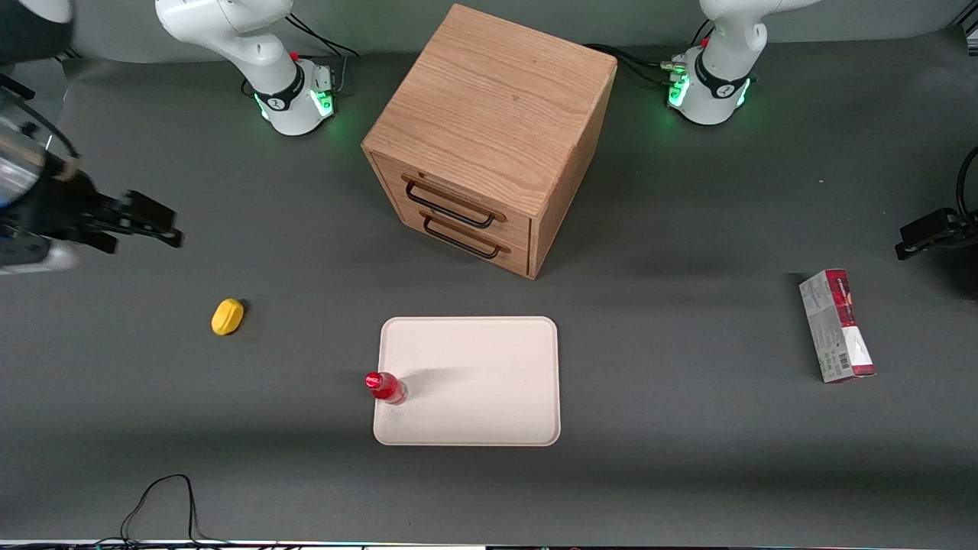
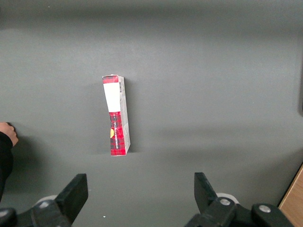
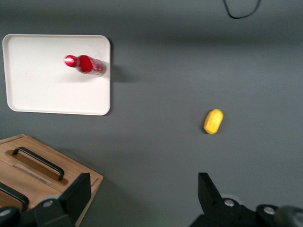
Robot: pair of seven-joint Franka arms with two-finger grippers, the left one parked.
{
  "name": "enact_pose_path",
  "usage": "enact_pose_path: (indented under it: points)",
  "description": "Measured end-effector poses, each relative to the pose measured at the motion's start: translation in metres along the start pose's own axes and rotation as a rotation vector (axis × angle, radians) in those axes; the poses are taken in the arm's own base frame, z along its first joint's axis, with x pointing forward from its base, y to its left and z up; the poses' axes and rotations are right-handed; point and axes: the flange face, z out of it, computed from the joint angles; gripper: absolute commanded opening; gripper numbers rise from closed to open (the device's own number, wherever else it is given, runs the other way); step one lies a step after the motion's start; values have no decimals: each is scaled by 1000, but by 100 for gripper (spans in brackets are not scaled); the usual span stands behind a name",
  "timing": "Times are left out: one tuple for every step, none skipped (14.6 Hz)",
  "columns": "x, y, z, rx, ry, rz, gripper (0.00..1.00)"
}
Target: Place coke bottle on tray
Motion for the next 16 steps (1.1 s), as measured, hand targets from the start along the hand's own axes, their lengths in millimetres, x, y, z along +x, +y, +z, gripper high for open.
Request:
enact_pose_path:
  points:
    - [-7,18,-1,4,1,11,100]
    - [-14,34,-1,8,-1,15,100]
    - [-19,47,-1,9,1,12,100]
    - [-24,56,-2,-1,3,6,100]
    - [-27,60,-3,-17,3,0,100]
    - [-29,61,-4,-30,2,-5,100]
    - [-30,61,-4,-39,2,-8,100]
    - [-30,61,-4,-44,1,-9,100]
    - [-31,61,-4,-47,-1,-9,100]
    - [-31,63,-3,-49,-2,-5,100]
    - [-31,66,-3,-50,-4,-1,100]
    - [-31,69,-2,-51,-5,5,100]
    - [-31,73,-1,-55,-7,10,100]
    - [-31,75,-1,-61,-9,13,100]
    - [-32,76,0,-65,-10,14,100]
    - [-32,76,0,-66,-11,14,100]
